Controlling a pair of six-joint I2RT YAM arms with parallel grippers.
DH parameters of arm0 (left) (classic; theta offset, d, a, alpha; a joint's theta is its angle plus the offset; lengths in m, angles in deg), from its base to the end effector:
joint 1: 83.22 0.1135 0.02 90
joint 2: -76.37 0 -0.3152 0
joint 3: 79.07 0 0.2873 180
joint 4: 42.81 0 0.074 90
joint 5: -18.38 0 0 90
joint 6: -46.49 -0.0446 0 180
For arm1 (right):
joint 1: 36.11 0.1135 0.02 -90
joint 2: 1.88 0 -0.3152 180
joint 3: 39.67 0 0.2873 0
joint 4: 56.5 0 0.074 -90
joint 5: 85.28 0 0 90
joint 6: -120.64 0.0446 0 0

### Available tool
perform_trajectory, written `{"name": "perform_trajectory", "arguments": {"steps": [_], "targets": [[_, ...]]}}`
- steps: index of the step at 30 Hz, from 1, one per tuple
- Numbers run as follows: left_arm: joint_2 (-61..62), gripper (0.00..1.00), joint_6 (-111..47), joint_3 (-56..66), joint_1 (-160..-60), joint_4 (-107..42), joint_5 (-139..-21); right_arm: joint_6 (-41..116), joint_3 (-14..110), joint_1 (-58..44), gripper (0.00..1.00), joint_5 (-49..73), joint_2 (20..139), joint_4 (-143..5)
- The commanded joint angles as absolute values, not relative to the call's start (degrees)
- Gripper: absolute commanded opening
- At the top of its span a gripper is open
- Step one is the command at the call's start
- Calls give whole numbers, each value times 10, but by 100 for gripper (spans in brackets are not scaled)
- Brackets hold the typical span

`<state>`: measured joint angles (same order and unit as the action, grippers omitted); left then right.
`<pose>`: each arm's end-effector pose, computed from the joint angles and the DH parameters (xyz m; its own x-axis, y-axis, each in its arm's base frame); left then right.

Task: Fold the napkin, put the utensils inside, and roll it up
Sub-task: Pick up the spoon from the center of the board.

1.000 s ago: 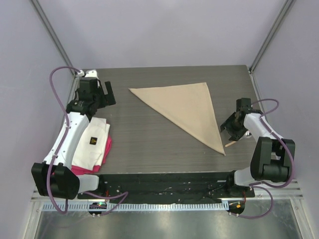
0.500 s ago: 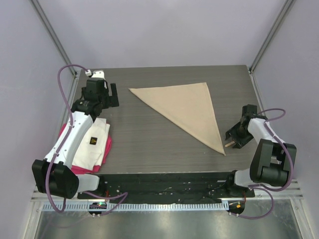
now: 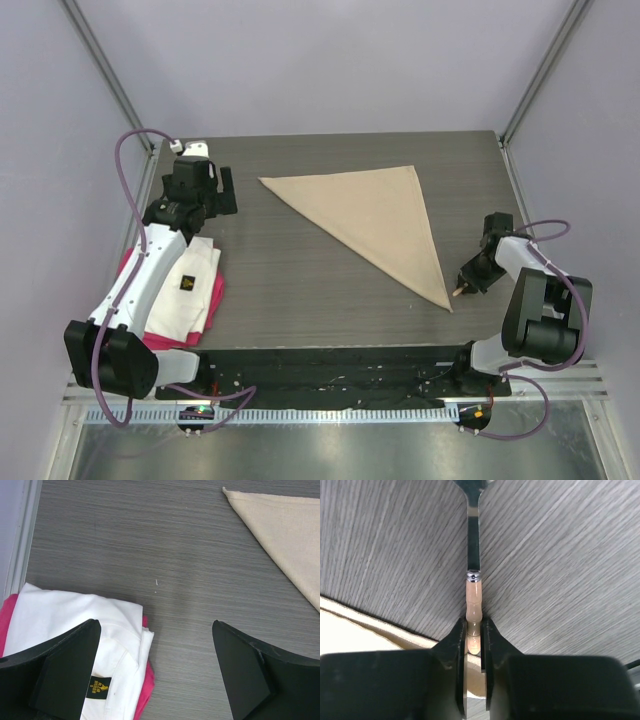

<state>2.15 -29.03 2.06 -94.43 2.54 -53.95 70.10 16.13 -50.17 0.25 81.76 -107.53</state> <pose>0.3074 -0.0471 0.3790 -0.5785 -0.1282 -0.8056 -0.1989 0.9799 -0.0131 0.2533 -0.0670 0.1764 -0.5717 0.7963 -0.1976 0.8032 0.5923 0.0636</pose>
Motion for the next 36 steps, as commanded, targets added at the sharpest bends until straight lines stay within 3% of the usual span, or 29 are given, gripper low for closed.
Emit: {"name": "perform_trajectory", "arguments": {"steps": [1, 4, 11, 16, 20, 28, 36], "targets": [[24, 100, -298, 36, -945, 18, -524, 703, 139, -504, 8, -10, 842, -1029], [25, 100, -298, 36, -946, 18, -522, 683, 143, -504, 1, -1, 845, -1025], [32, 100, -297, 35, -945, 16, -526, 593, 197, -504, 1, 26, 829, -1033], [34, 100, -294, 35, -946, 17, -540, 559, 218, -484, 1, 138, 778, -964], [38, 100, -289, 35, -946, 14, -554, 488, 278, -427, 1, 104, 771, -968], [48, 100, -287, 34, -946, 12, -558, 373, 386, -269, 1, 95, 846, -986], [56, 100, -286, 30, -946, 10, -560, 235, 569, -189, 1, 110, 990, -1094]]}}
